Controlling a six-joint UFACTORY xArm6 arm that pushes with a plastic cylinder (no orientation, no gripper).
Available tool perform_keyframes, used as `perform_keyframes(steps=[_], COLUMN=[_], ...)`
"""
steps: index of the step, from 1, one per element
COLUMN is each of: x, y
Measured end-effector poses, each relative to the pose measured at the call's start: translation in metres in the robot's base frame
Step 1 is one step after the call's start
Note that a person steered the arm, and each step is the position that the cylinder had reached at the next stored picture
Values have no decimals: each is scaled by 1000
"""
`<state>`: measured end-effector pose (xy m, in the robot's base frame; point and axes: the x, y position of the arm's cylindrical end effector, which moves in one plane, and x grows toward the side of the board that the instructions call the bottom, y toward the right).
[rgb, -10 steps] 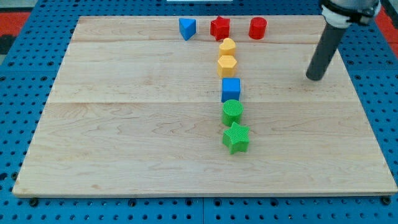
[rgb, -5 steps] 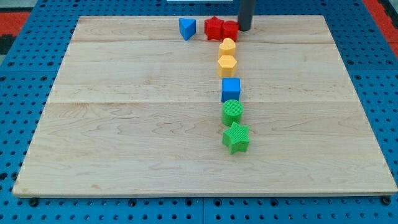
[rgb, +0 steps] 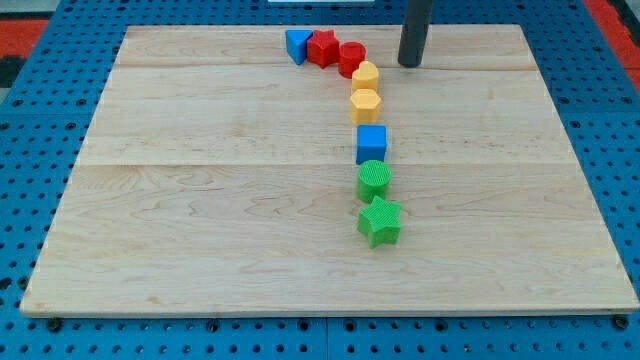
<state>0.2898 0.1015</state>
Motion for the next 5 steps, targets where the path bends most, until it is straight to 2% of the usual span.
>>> perform_keyframes(steps=[2, 3, 5], x=[15, 51, 78], y=[-66, -117, -85])
